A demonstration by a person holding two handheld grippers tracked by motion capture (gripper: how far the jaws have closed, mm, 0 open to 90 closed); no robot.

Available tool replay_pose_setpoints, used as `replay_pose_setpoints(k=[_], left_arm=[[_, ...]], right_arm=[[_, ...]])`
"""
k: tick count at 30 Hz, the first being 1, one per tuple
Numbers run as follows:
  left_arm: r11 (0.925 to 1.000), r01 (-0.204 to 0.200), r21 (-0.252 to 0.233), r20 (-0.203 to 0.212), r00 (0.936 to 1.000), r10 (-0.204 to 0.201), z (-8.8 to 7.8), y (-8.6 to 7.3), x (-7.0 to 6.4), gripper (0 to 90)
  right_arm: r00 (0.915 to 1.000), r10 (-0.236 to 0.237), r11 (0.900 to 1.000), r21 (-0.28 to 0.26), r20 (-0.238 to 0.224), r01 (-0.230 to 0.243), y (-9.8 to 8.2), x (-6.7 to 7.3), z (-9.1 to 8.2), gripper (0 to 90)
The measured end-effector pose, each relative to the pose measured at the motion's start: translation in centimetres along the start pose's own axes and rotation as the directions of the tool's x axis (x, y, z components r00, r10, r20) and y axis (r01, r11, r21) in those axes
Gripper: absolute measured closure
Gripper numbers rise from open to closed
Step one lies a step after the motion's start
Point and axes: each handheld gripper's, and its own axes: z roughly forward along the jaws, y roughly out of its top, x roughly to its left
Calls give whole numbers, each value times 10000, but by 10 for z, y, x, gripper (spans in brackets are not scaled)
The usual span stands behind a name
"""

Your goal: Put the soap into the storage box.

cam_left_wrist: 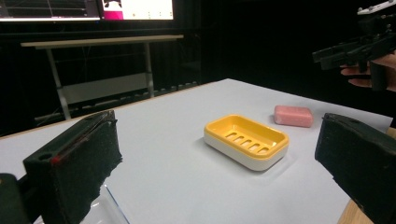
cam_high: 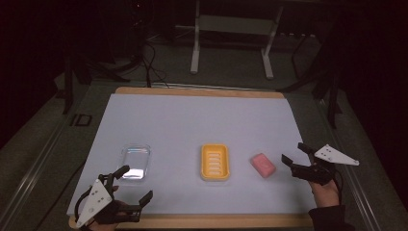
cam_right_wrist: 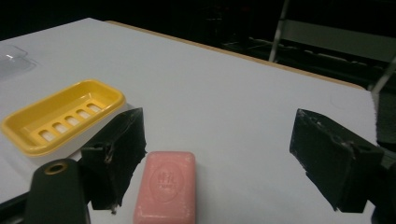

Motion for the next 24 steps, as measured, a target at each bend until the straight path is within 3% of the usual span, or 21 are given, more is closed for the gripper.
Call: replay_pose_setpoints(k=[1, 3, 4, 5, 6, 7, 8, 10, 11, 12, 13, 16, 18, 20, 22, 23, 24], left_arm=[[10000, 1, -5, -10, 10000, -1, 0, 0, 0, 3], [10000, -2, -11, -16, 10000, 2, -1, 0, 0, 3], [10000, -2, -11, -16, 10000, 2, -1, 0, 0, 3], [10000, -2, -6, -12, 10000, 2, -1, 0, 0, 3], [10000, -2, -6, -12, 10000, 2, -1, 0, 0, 3], [10000, -2, 16, -9, 10000, 2, -1, 0, 0, 3], [10000, -16, 28, -3, 10000, 16, 0, 0, 0, 3], [10000, -20, 57, -5, 10000, 20, 0, 0, 0, 3], [10000, -20, 57, -5, 10000, 20, 0, 0, 0, 3], [10000, -44, 83, -15, 10000, 44, 1, 0, 0, 3], [10000, -42, 88, -16, 10000, 42, 1, 0, 0, 2], [9999, -54, 103, -6, 10000, 54, 1, -1, -1, 3], [9999, -68, 111, -16, 10000, 68, 1, -1, -1, 3], [9999, -48, 108, -10, 10000, 48, 1, -1, 0, 2], [9999, -41, 111, -3, 10000, 41, 0, -1, 0, 3], [9999, -46, 122, -3, 10000, 46, 1, -1, 0, 3], [9999, -52, 139, -1, 10000, 52, 1, -1, 0, 3]], right_arm=[[9999, -11, 10000, 19, -119, 11, 0, 0, 0, 179], [9961, -121, 9998, 142, -875, 133, -2, -2, 2, 179], [9961, -121, 9998, 142, -875, 133, -2, -2, 2, 179], [9910, -174, 9995, 247, -1330, 209, -3, -4, 4, 179], [9910, -174, 9995, 247, -1330, 209, -3, -4, 4, 179], [9833, -165, 9990, 370, -1814, 236, -6, -5, 5, 177], [9573, -54, 9970, 727, -2891, 276, -15, -10, 11, 177], [9305, -198, 9926, 1042, -3658, 621, -23, -12, 16, 176], [9305, -198, 9926, 1042, -3658, 621, -23, -12, 16, 176], [8885, -565, 9796, 1468, -4554, 1376, -30, -10, 23, 176], [8759, -644, 9746, 1585, -4782, 1582, -30, -8, 24, 176], [8198, -995, 9461, 2016, -5639, 2535, -31, -1, 31, 174], [7934, -1094, 9270, 2265, -5988, 2988, -30, 3, 33, 173], [7714, -1238, 9017, 2537, -6243, 3500, -28, 6, 36, 173], [7579, -1443, 8701, 2832, -6362, 4034, -24, 10, 38, 172], [7555, -1497, 8594, 2938, -6379, 4184, -23, 11, 38, 170], [7521, -1543, 8416, 3136, -6407, 4398, -21, 12, 39, 169]])
